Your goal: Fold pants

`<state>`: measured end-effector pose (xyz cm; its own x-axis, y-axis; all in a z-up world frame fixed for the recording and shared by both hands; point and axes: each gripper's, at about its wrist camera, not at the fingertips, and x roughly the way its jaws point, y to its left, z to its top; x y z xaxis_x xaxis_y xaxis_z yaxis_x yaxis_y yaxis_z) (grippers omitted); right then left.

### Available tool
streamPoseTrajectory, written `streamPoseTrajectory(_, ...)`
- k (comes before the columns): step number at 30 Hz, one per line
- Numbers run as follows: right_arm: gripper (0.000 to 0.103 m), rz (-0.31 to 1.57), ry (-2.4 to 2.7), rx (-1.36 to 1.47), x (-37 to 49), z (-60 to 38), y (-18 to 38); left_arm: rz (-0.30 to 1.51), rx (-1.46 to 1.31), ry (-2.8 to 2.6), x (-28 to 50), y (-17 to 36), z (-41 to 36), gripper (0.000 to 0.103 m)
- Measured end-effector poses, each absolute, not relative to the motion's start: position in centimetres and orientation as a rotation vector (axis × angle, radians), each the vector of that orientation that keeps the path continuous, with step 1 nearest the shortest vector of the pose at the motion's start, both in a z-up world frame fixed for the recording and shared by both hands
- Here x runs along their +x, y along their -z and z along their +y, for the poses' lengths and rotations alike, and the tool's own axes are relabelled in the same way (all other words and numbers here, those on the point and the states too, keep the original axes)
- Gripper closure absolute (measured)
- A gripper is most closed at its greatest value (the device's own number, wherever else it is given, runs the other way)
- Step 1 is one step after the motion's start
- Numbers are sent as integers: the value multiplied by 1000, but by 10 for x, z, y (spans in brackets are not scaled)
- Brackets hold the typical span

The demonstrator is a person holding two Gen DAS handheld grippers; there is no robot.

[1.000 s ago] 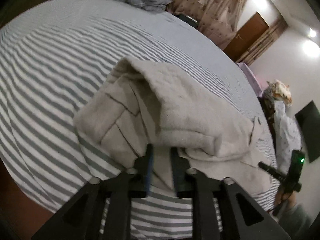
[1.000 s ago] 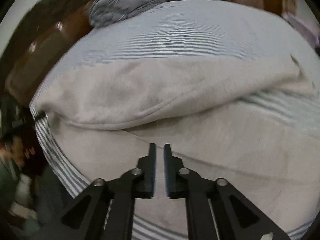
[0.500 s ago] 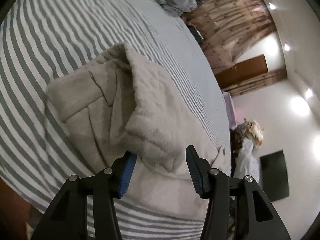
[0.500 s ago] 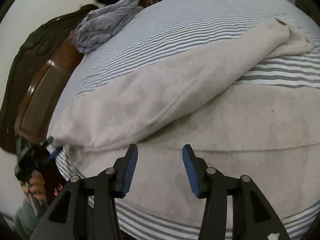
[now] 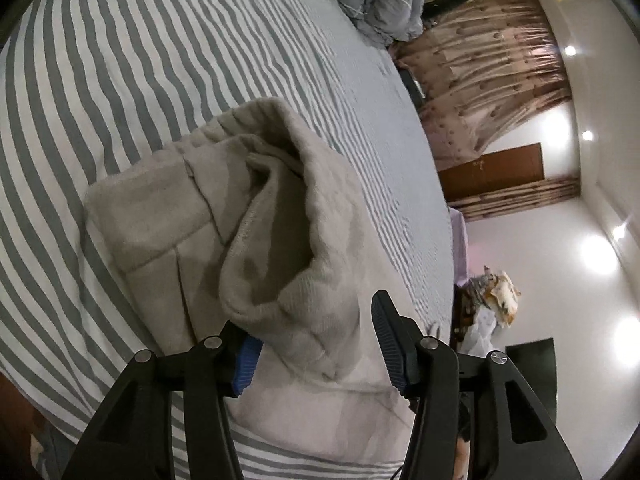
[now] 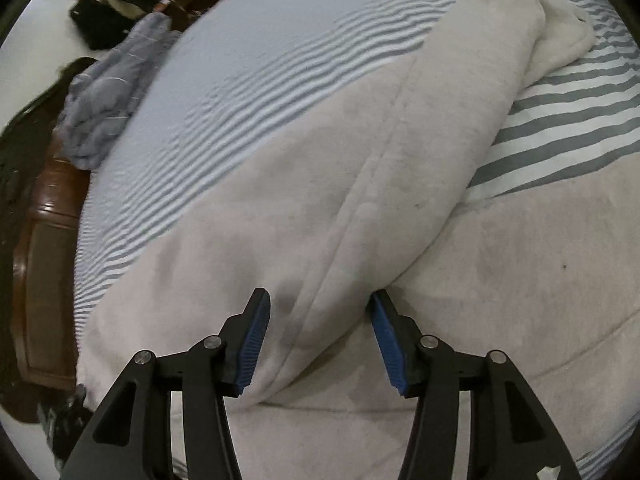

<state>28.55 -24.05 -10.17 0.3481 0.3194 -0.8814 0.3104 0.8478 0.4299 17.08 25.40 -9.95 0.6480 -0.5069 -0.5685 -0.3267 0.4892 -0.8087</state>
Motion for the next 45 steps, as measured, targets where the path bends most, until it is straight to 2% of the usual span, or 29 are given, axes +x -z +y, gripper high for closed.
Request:
streamPoseTrajectory(1,57,1235,-3,583,287,-240,104,909,-1096,125,174,100,252,51)
streamPoseTrajectory(2,72,1229,-6,565,288,-238,102,915,-1087,122,176,99,250,51)
streamPoseTrajectory(4,86,1218,-19,544,289,-239,99,925,-1059,109,179,98,251,56)
streamPoseTrajectory(5,92,1209,-22,553,288,-243,97,931,-1045,104,183,96,249,66)
streamPoseTrajectory(7,95,1189,-41,575,287,-248,91,953,-1032,98,190,95,250,72)
streamPoseTrajectory(11,97,1116,-70,559,280,-255,63,970,-984,73,199,83,254,79)
streamPoseTrajectory(21,97,988,-164,519,217,-236,-12,943,-738,180,225,19,266,81)
streamPoseTrajectory(24,97,1015,-177,509,186,-231,0,976,-649,179,223,29,268,81)
streamPoseTrajectory(29,97,1148,-153,554,161,-223,61,1064,-626,147,204,69,275,81)
streamPoseTrajectory(32,97,1181,-130,540,160,-218,79,1102,-619,132,196,86,274,81)
streamPoseTrajectory(40,96,1207,-90,445,155,-209,91,1081,-550,116,185,95,264,80)
streamPoseTrajectory(45,94,1199,-76,443,151,-207,91,1052,-437,82,184,91,244,75)
